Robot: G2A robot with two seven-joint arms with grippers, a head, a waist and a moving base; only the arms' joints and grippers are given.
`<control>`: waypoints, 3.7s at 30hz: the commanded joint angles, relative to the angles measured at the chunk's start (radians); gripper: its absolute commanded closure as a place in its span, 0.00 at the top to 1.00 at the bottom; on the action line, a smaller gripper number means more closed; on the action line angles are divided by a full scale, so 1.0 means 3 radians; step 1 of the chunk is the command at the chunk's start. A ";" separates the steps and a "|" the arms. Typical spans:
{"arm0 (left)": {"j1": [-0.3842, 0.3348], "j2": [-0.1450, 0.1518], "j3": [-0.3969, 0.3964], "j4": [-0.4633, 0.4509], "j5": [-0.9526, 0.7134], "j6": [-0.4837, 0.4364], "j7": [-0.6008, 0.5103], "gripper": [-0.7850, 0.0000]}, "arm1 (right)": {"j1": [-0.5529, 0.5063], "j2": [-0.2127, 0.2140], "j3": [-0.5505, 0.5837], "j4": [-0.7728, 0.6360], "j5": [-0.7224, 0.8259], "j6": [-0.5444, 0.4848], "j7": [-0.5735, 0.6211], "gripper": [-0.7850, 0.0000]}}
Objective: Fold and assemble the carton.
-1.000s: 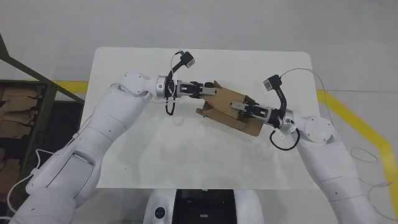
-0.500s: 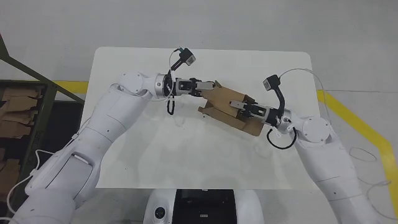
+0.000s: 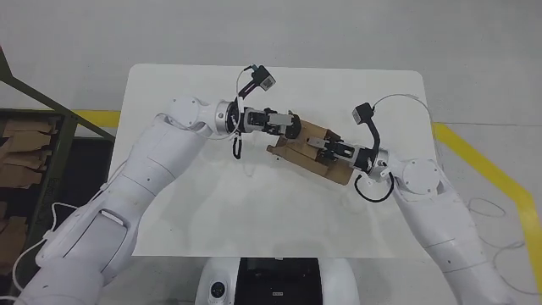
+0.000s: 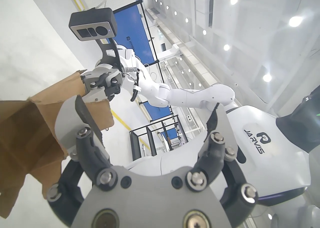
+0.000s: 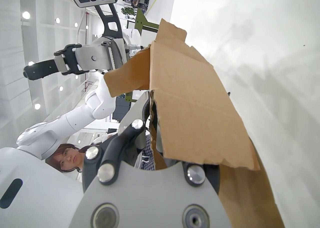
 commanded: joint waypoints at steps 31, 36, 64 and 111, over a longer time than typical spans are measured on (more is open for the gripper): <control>0.0014 -0.0015 -0.0131 0.0254 0.0039 -0.0024 0.0025 1.00 | -0.0143 0.0014 0.0186 -0.0159 0.0383 -0.0151 -0.0168 0.00; 0.0026 -0.0021 -0.0166 0.0249 -0.0077 0.0033 -0.0033 1.00 | -0.0110 0.0003 0.0180 -0.0104 0.0341 -0.0132 -0.0310 0.00; 0.0031 -0.0176 -0.0102 0.0392 -0.0220 0.0182 -0.0182 1.00 | -0.0070 -0.0053 0.0163 -0.0085 0.0402 -0.0153 -0.0594 0.00; 0.0162 -0.0153 -0.0586 0.0662 -0.0081 0.0167 -0.0167 1.00 | -0.0194 -0.0008 0.0418 -0.0193 0.0808 -0.0314 0.0218 0.00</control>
